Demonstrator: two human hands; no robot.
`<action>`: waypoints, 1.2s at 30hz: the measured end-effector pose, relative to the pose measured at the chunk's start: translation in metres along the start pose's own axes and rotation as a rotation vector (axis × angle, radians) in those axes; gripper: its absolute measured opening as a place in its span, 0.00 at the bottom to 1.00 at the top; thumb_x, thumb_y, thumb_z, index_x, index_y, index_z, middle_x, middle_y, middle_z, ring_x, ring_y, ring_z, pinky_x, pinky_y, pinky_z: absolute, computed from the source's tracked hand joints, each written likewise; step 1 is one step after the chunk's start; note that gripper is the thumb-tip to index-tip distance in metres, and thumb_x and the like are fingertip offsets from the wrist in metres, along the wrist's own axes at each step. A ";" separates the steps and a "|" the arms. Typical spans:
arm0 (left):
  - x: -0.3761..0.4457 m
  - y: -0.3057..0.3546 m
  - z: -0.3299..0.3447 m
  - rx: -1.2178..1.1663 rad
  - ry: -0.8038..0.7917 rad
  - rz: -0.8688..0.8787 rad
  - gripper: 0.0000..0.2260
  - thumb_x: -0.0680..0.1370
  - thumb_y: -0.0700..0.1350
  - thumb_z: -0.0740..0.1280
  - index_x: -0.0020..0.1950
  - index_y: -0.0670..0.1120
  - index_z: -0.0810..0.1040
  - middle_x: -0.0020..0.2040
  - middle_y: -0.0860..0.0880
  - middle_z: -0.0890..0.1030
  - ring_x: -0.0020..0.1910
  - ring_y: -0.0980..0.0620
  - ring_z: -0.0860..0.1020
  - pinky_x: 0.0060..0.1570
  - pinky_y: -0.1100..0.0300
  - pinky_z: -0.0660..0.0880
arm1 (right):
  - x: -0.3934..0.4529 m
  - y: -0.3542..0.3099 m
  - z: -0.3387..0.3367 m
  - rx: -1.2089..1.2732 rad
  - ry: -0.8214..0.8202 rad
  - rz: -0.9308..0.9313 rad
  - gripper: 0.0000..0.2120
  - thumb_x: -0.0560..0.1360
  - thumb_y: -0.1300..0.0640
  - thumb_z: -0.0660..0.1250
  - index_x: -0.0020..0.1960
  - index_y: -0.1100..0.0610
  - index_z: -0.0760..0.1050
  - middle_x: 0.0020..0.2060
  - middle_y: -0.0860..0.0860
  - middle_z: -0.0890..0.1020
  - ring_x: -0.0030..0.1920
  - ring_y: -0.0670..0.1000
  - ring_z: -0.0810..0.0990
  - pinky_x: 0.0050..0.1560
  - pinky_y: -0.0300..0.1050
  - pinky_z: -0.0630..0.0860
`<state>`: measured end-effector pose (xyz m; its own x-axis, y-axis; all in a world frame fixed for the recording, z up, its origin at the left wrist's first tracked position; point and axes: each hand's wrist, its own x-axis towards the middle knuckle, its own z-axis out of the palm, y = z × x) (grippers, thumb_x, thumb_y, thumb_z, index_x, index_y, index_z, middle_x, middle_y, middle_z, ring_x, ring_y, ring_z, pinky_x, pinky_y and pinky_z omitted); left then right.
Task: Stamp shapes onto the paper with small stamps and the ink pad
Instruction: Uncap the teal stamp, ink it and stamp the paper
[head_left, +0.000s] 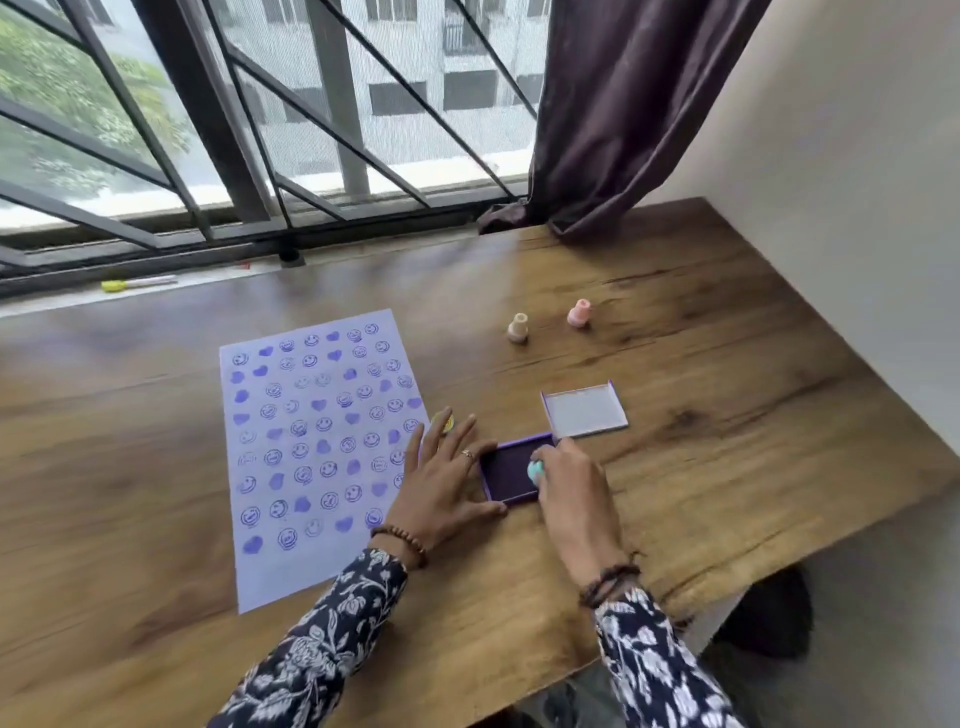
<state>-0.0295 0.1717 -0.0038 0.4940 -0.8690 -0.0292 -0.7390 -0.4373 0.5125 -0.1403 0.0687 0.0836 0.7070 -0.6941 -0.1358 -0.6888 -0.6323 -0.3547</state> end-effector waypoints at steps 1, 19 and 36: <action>0.001 0.000 0.000 0.013 0.003 0.014 0.37 0.60 0.70 0.55 0.67 0.57 0.64 0.75 0.52 0.56 0.72 0.58 0.39 0.66 0.60 0.28 | 0.001 0.006 0.014 -0.010 -0.024 0.004 0.06 0.73 0.66 0.60 0.46 0.61 0.75 0.45 0.58 0.77 0.46 0.61 0.78 0.43 0.52 0.73; -0.074 -0.094 -0.080 -0.056 0.127 -0.046 0.27 0.70 0.66 0.51 0.61 0.54 0.73 0.68 0.50 0.71 0.72 0.49 0.58 0.70 0.42 0.58 | -0.036 -0.038 0.031 1.248 -0.112 0.400 0.08 0.70 0.68 0.68 0.49 0.66 0.78 0.32 0.52 0.79 0.26 0.40 0.76 0.28 0.27 0.73; -0.142 -0.177 -0.115 -0.071 -0.187 -0.070 0.27 0.65 0.68 0.50 0.64 0.67 0.63 0.75 0.60 0.54 0.74 0.54 0.44 0.71 0.48 0.38 | -0.116 -0.207 0.135 0.255 0.031 0.040 0.11 0.77 0.57 0.59 0.58 0.57 0.72 0.55 0.55 0.73 0.51 0.58 0.77 0.49 0.49 0.72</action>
<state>0.0838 0.3995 0.0084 0.4446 -0.8678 -0.2219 -0.6682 -0.4863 0.5630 -0.0577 0.3266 0.0477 0.6719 -0.7296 -0.1271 -0.6505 -0.4994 -0.5723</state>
